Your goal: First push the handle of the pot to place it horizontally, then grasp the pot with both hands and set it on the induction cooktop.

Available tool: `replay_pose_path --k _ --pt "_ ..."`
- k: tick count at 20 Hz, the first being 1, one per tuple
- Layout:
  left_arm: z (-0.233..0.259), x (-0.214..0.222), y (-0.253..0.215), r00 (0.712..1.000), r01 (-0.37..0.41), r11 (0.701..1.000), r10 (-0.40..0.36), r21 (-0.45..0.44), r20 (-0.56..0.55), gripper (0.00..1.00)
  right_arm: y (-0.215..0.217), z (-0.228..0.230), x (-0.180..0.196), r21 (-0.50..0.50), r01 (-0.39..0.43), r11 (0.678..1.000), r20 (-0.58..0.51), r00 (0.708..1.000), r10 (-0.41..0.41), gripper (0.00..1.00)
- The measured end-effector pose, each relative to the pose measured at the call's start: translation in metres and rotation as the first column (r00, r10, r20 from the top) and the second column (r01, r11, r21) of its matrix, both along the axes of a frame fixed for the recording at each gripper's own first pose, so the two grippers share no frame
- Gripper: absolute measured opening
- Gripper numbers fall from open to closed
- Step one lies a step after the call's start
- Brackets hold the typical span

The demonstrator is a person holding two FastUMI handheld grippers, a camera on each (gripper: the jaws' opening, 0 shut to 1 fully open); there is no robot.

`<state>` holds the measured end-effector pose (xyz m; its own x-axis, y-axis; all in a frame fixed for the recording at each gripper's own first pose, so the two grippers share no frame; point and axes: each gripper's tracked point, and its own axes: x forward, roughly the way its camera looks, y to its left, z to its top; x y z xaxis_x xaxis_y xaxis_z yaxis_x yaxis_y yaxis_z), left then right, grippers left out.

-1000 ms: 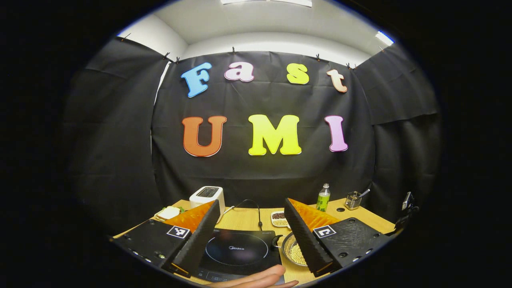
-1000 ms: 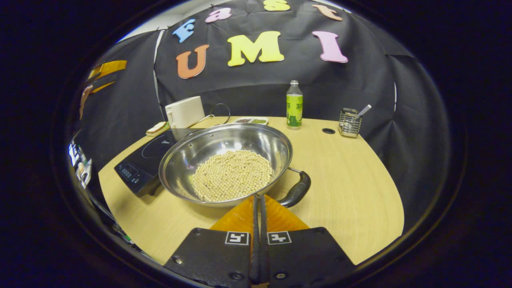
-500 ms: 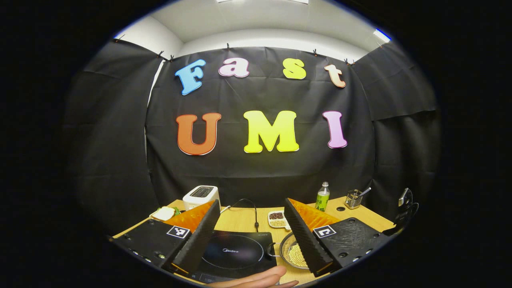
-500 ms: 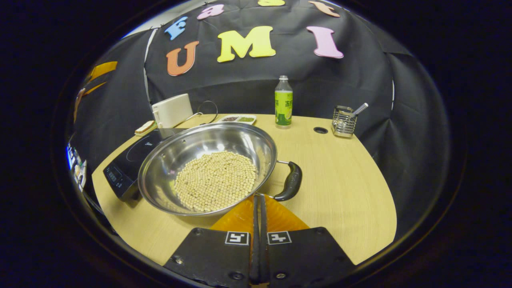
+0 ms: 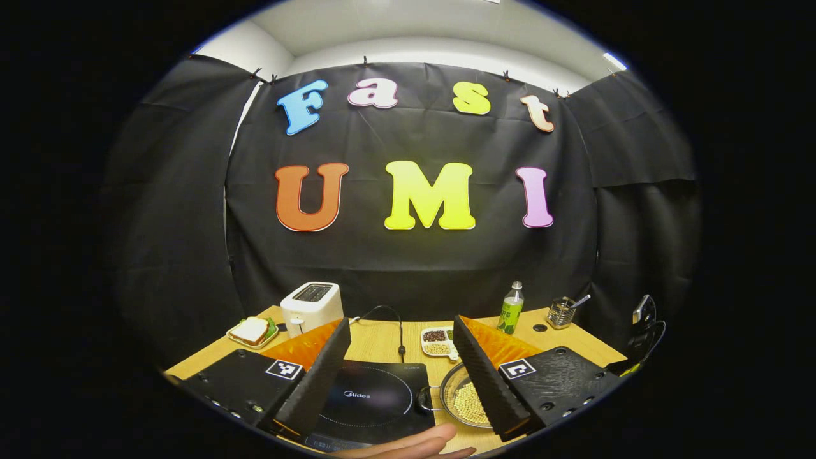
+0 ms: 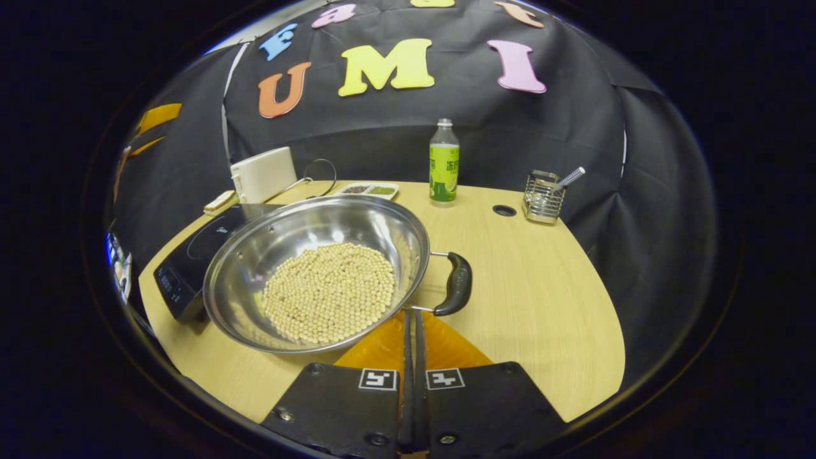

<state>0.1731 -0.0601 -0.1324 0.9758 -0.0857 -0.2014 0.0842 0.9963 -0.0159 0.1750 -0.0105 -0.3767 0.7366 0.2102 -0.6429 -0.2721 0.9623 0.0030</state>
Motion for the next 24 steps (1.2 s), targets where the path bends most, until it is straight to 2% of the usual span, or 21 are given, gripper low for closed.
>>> replay_pose_path --k 3,4,10,17,18,19,20,21,24 --pt "-0.008 0.003 -0.002 1.0 0.004 1.0 -0.004 -0.028 -0.012 0.96 0.001 -0.005 0.002 0.009 0.012 1.0 -0.026 1.0 -0.012 0.04" --pt "-0.013 0.003 -0.004 1.0 0.011 0.999 -0.012 -0.046 -0.026 0.96 0.001 -0.005 0.003 0.012 0.018 1.0 -0.028 0.999 -0.018 0.01" --pt "-0.046 0.007 0.001 0.993 0.017 0.996 -0.027 -0.091 -0.111 0.96 -0.002 0.001 0.001 0.021 0.066 0.998 -0.035 0.997 -0.065 0.04" --pt "-0.098 0.011 -0.008 0.959 0.047 0.982 -0.096 -0.185 -0.268 0.95 0.0 0.035 0.004 -0.031 0.084 0.996 0.081 0.993 -0.081 0.01" --pt "-0.104 0.012 -0.008 0.953 0.048 0.982 -0.101 -0.184 -0.286 0.95 0.001 0.037 0.005 -0.037 0.08 0.996 0.092 0.993 -0.076 0.1" --pt "-0.11 0.013 -0.007 0.949 0.045 0.984 -0.095 -0.171 -0.3 0.95 0.003 0.041 0.005 -0.042 0.079 0.996 0.1 0.992 -0.075 0.14" --pt "-0.117 0.014 -0.005 0.944 0.043 0.986 -0.093 -0.16 -0.315 0.95 0.003 0.043 0.009 -0.042 0.084 0.996 0.115 0.99 -0.079 0.27" --pt "-0.123 0.014 -0.006 0.94 0.046 0.987 -0.095 -0.154 -0.328 0.95 0.004 0.046 0.011 -0.042 0.085 0.996 0.126 0.989 -0.079 0.29" --pt "-0.139 0.013 -0.015 0.923 0.067 0.986 -0.12 -0.154 -0.366 0.96 0.005 0.044 0.015 -0.053 0.085 0.995 0.131 0.988 -0.077 0.71"
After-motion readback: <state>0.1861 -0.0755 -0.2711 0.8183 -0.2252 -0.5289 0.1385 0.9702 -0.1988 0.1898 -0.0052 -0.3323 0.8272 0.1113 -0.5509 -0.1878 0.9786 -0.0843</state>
